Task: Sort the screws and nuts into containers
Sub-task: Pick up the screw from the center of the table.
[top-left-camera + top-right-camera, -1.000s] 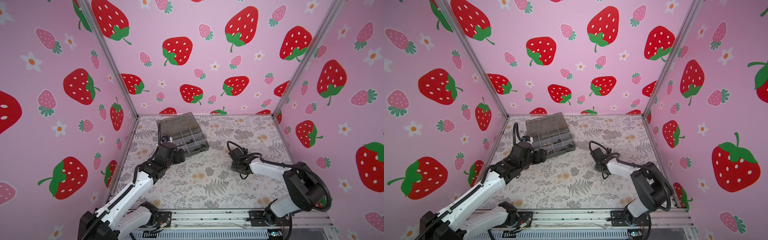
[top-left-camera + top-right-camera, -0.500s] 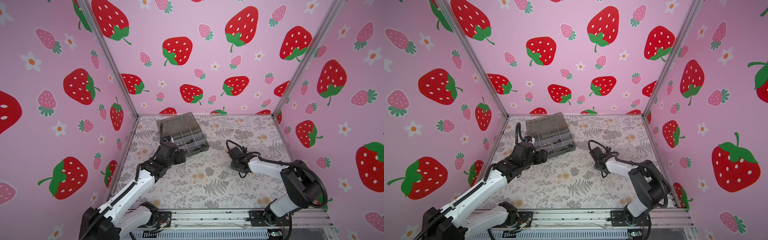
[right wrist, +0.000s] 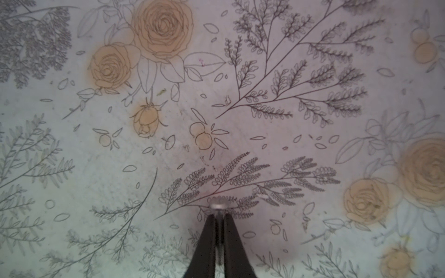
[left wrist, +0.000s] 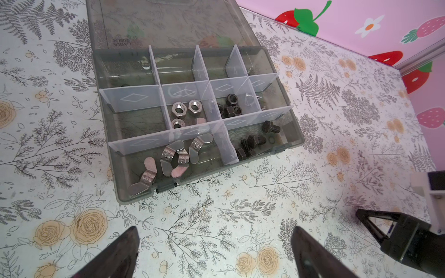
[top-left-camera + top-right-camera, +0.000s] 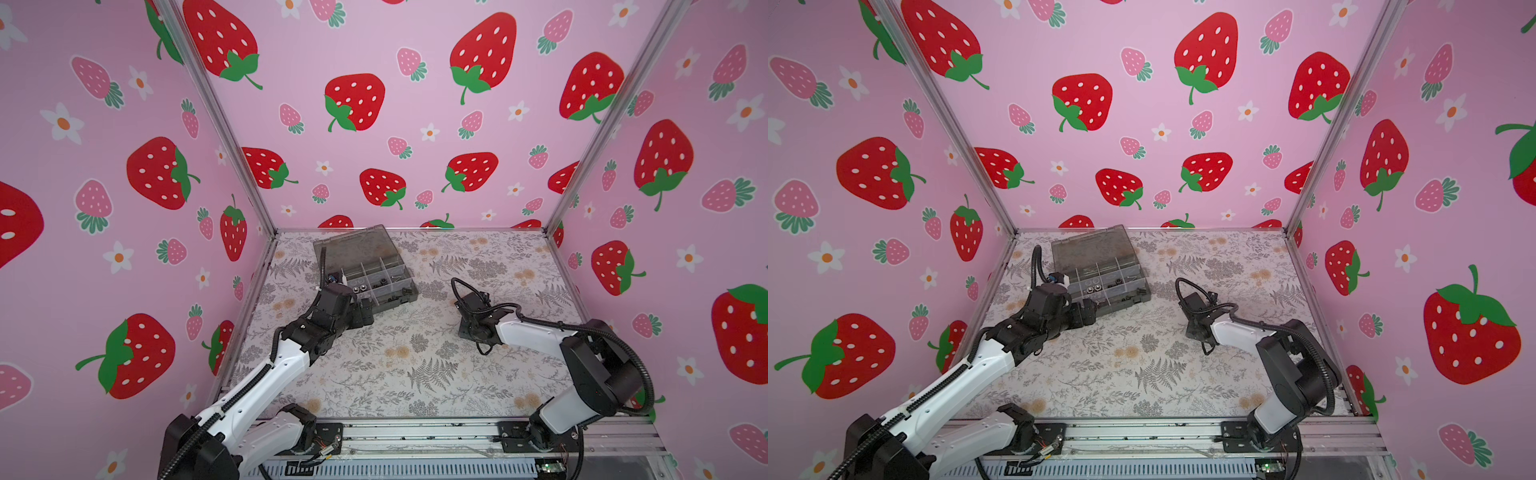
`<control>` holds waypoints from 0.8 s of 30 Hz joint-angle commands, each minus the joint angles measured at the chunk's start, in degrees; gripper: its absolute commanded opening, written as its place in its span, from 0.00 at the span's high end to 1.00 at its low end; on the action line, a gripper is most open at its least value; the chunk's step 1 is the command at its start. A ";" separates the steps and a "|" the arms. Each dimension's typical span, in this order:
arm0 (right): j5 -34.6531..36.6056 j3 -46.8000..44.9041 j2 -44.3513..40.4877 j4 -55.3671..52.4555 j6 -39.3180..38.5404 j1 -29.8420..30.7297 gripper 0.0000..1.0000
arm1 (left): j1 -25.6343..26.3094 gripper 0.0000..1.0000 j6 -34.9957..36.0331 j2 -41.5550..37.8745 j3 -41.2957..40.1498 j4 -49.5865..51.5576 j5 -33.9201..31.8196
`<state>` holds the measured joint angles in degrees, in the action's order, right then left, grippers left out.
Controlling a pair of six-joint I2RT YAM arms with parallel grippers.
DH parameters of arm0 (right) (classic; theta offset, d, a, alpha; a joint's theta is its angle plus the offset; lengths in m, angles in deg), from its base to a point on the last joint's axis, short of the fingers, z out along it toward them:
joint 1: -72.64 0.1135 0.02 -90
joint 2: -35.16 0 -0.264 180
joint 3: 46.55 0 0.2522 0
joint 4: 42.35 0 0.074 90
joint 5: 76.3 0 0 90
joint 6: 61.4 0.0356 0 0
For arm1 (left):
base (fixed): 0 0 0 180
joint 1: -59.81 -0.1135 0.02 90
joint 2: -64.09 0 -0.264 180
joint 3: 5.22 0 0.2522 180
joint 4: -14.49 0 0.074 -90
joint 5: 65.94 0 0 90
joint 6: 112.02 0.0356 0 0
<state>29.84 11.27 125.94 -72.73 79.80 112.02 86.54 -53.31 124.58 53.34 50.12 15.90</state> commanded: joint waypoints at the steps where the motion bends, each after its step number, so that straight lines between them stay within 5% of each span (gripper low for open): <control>1: -6.03 -2.00 2.16 -5.60 -1.16 0.26 0.93 | -0.18 0.01 -0.65 -0.04 2.13 1.68 -1.58; 7: -7.15 -2.48 1.80 -6.40 -2.58 0.26 1.00 | -0.18 0.01 -1.22 -0.40 2.22 2.96 -3.37; 24: -12.23 2.92 -1.64 -3.41 -8.16 1.03 1.00 | -0.18 0.01 -4.20 0.30 3.33 7.78 -9.20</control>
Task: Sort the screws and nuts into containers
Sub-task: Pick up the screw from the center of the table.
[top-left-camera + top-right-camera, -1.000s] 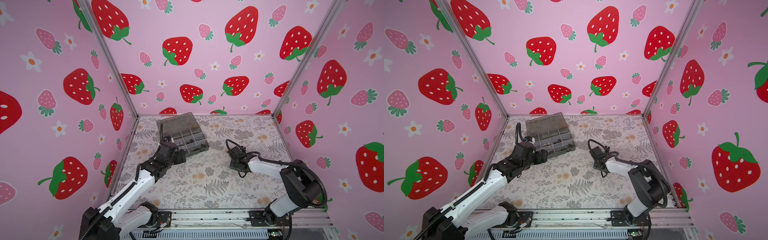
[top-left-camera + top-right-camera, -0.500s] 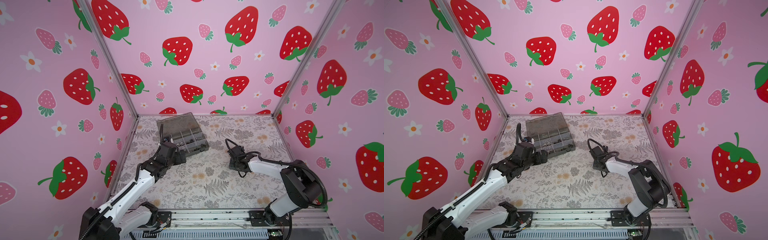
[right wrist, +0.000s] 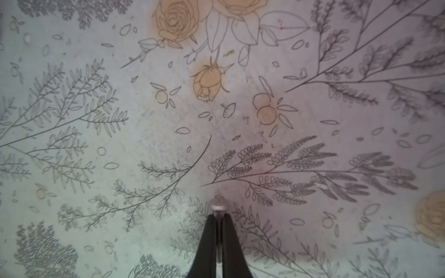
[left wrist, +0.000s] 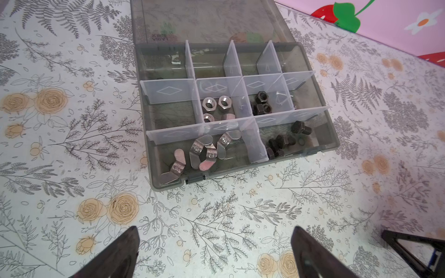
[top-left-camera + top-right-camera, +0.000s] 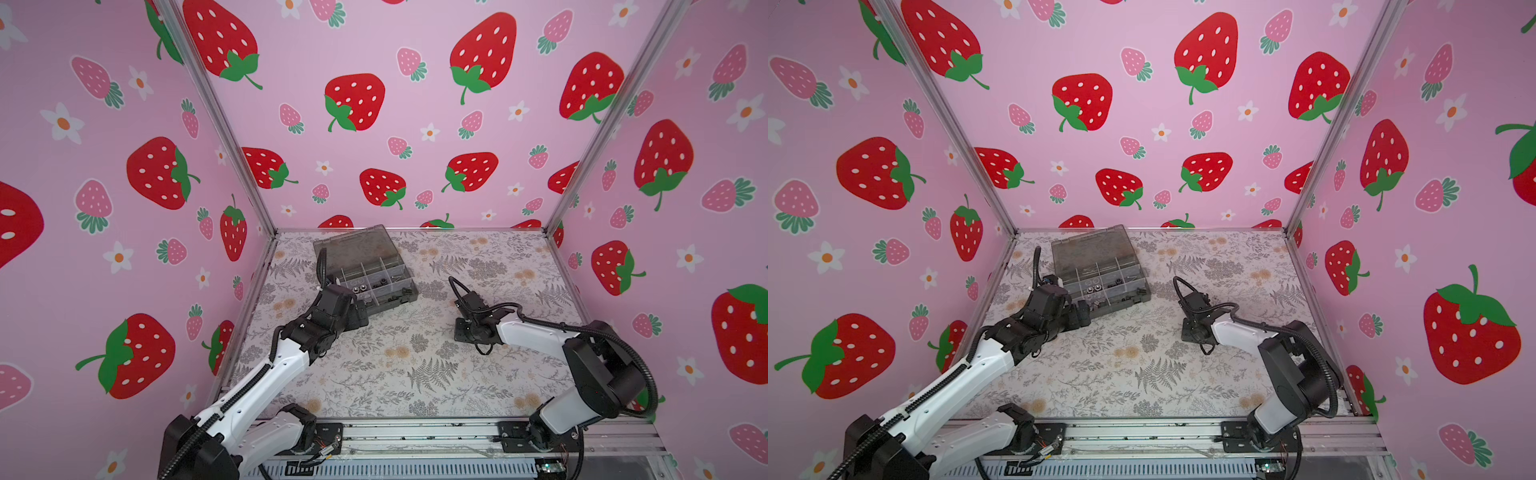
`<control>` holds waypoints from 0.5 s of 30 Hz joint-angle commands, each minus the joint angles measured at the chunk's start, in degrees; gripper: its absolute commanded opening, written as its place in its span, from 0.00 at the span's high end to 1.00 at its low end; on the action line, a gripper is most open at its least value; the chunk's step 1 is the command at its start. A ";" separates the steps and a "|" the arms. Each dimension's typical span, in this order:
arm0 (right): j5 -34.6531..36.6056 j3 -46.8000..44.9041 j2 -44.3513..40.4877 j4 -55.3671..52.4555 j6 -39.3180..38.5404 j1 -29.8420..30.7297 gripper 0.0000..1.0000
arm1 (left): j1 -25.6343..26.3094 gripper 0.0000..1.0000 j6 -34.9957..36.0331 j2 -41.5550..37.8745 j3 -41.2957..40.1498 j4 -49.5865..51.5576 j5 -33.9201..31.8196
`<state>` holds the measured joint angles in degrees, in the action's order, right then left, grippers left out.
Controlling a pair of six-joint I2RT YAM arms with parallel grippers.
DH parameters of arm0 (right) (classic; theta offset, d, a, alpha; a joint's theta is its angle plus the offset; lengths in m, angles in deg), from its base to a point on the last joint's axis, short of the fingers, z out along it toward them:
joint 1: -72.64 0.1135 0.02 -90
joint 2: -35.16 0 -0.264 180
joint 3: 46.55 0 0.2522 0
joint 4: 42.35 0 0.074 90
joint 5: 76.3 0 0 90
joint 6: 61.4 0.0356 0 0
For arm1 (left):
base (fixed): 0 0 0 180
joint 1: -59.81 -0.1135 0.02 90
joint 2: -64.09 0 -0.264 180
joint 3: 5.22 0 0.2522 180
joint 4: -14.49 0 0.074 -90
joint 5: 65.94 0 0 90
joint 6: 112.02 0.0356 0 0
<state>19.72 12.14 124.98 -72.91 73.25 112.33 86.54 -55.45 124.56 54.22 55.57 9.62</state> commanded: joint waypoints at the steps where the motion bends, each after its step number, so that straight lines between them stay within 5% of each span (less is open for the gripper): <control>1: -1.94 2.94 -0.68 -3.29 -2.05 0.83 1.00 | -0.18 0.01 -2.25 0.34 2.41 2.56 -3.03; 15: -2.40 25.51 9.59 -0.13 -9.76 2.31 1.00 | -0.27 0.01 -5.31 -0.52 1.82 5.74 -6.09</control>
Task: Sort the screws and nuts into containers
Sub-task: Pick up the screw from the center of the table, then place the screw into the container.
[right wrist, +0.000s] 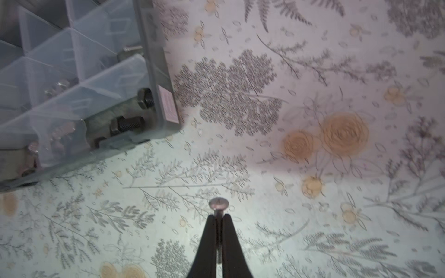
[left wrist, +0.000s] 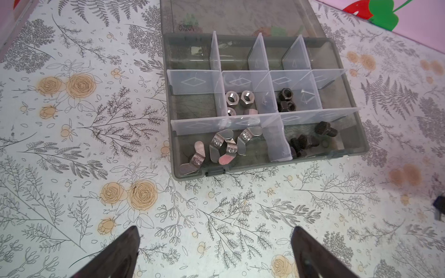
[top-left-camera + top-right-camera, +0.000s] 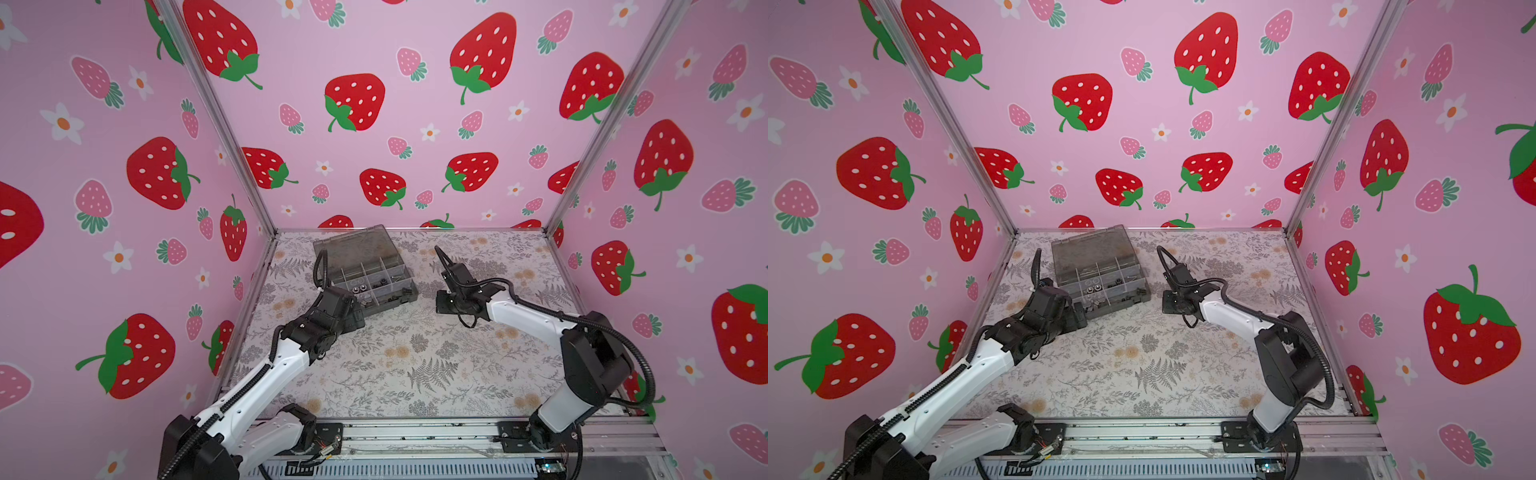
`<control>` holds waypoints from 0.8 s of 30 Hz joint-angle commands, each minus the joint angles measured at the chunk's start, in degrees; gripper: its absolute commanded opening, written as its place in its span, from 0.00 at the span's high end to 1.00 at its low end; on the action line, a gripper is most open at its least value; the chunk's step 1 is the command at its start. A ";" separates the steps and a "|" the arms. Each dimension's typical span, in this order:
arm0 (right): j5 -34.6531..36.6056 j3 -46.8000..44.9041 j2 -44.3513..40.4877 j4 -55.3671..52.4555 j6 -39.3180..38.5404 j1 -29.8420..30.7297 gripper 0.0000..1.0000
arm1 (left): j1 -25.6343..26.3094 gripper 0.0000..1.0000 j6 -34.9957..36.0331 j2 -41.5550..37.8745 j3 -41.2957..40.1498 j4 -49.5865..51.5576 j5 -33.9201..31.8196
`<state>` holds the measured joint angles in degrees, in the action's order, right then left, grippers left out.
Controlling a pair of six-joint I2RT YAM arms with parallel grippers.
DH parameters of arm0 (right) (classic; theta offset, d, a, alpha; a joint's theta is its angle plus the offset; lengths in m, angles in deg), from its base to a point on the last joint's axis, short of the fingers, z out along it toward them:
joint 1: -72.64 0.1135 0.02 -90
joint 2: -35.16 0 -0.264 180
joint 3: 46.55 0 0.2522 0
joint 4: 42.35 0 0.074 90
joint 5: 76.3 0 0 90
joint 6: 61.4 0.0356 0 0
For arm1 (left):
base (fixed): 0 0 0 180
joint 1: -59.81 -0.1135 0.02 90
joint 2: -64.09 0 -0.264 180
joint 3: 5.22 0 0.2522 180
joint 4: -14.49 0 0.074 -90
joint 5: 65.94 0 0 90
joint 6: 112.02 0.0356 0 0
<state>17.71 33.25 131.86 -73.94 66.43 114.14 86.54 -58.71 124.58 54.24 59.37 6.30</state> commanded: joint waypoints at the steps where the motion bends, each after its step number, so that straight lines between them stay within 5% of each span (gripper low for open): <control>1: -0.31 6.20 4.05 1.01 -3.46 0.60 1.00 | -0.28 0.01 -2.24 -0.54 1.85 2.02 -2.94; 24: -2.22 43.10 34.03 0.89 -5.93 0.82 1.00 | -0.95 0.01 -1.46 -0.30 1.65 3.00 -2.71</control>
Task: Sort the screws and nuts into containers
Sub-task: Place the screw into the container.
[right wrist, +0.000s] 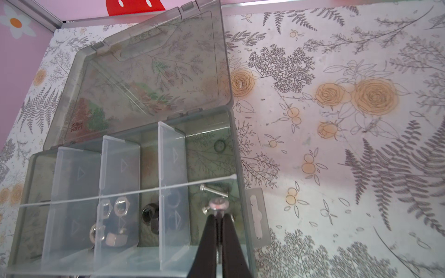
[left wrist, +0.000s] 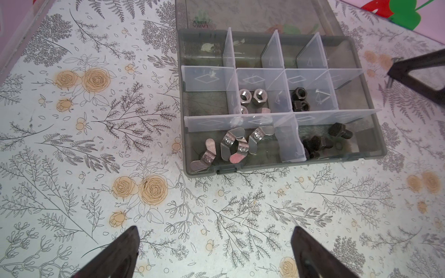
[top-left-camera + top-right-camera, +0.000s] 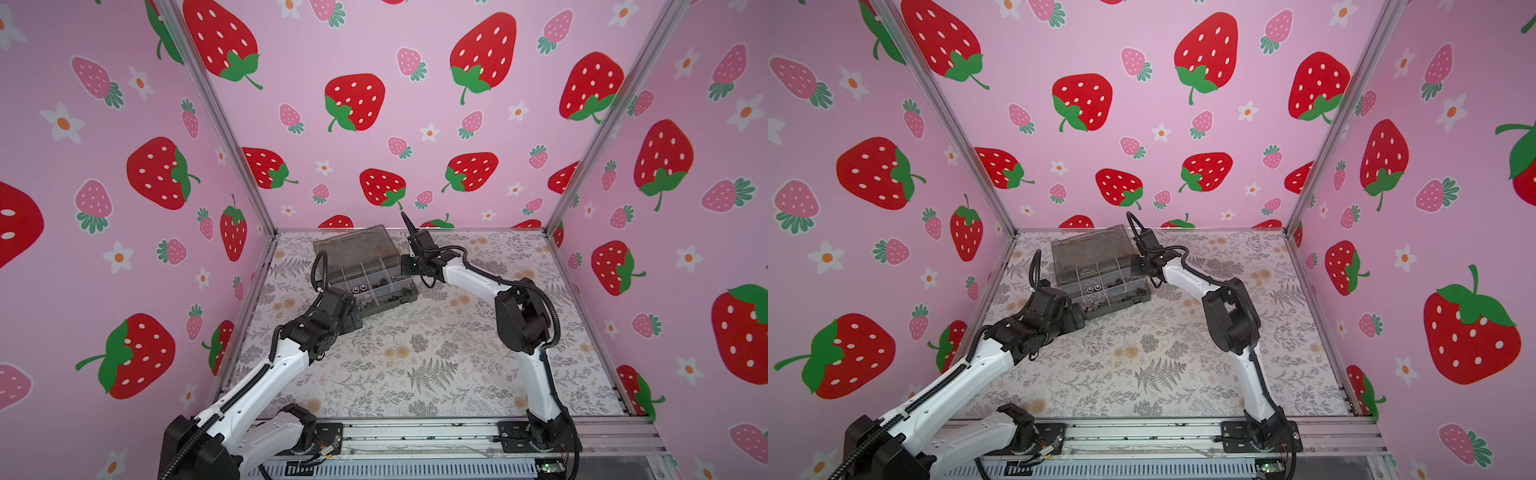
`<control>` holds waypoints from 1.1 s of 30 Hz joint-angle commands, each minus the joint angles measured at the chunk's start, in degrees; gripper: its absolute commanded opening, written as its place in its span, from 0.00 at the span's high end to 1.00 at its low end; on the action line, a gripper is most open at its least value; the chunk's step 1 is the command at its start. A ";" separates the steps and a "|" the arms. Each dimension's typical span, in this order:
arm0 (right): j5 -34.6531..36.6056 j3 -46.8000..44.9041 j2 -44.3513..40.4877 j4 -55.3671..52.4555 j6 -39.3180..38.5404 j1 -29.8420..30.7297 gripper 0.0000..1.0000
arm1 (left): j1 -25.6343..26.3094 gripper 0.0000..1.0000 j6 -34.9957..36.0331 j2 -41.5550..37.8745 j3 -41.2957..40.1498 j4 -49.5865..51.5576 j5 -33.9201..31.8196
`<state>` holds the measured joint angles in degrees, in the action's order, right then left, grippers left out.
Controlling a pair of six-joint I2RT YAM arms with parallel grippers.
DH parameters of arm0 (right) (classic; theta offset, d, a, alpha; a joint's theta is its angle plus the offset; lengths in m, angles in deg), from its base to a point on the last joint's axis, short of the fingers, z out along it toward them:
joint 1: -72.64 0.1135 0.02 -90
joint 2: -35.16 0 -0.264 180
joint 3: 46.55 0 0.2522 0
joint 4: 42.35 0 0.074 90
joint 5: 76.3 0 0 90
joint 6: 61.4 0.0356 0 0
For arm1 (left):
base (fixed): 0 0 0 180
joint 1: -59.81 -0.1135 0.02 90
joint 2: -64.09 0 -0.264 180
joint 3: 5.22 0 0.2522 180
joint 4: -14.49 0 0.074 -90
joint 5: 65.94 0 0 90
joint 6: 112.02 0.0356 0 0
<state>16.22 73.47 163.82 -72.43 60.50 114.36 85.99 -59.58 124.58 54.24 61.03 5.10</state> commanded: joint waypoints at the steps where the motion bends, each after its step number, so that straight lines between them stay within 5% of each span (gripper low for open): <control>1: -0.89 3.25 2.60 -0.81 0.09 0.69 1.00 | -0.41 0.01 -0.58 -0.31 1.61 1.54 -1.49; 11: -0.81 2.64 4.03 -0.75 0.09 1.26 0.99 | -0.53 0.01 -0.50 -1.85 0.59 0.81 -1.08; 17: -1.55 2.73 3.75 -0.89 -0.59 1.55 0.73 | -0.58 0.01 -0.63 -3.14 0.33 1.43 -1.67; 25: 0.35 1.12 -0.58 -1.88 -1.58 2.23 0.64 | -0.76 0.01 -0.07 -5.85 -0.17 1.35 -2.93; 33: 5.47 -17.58 -17.26 4.63 -1.84 2.32 0.44 | -0.84 0.01 1.41 -10.08 -0.25 1.09 -7.48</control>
<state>18.30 60.58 153.15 -71.10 59.50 116.41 85.51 -58.44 116.03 54.13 61.73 1.95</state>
